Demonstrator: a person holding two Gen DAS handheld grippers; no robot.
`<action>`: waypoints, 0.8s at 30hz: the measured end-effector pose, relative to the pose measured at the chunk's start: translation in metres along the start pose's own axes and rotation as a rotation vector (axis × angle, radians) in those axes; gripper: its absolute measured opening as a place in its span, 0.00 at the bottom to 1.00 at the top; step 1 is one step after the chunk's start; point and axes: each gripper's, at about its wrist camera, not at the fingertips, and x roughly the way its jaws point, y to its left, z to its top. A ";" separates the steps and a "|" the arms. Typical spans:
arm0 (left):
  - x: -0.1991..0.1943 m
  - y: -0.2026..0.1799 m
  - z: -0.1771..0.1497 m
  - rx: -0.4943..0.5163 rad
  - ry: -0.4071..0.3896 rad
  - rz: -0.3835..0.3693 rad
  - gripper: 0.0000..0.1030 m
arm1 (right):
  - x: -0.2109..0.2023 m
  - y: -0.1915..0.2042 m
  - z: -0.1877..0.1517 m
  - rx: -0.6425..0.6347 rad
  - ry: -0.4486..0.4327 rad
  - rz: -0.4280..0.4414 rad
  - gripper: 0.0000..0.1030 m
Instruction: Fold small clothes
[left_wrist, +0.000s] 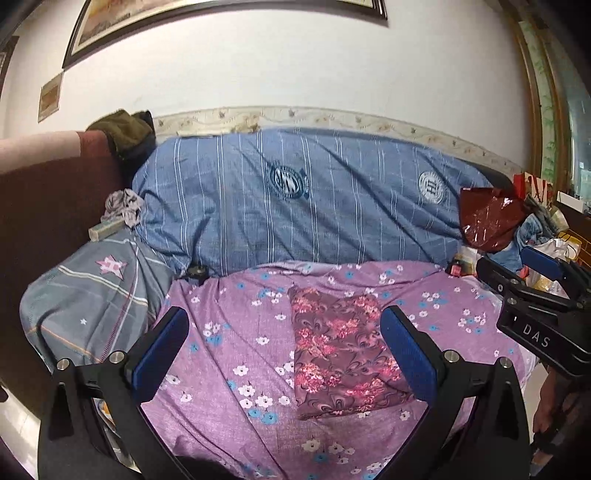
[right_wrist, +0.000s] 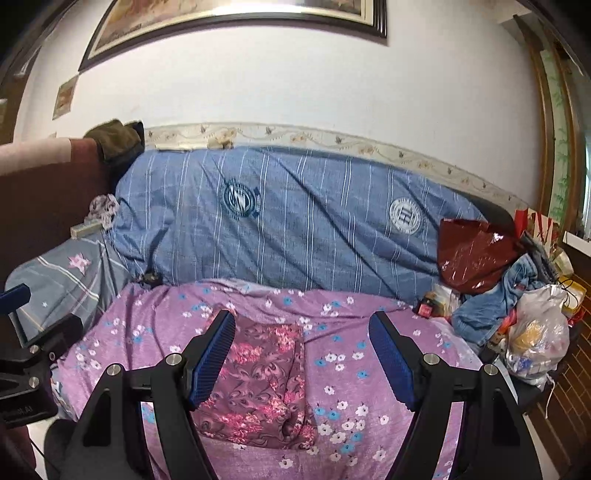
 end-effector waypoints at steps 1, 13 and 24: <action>-0.004 0.001 0.002 -0.001 -0.009 0.005 1.00 | -0.002 0.000 0.001 0.000 -0.006 0.005 0.75; 0.005 0.001 -0.005 -0.006 0.007 0.005 1.00 | 0.015 0.004 -0.009 0.009 0.025 0.034 0.77; 0.027 -0.010 -0.010 -0.005 0.049 -0.039 1.00 | 0.036 0.001 -0.022 0.007 0.072 0.022 0.77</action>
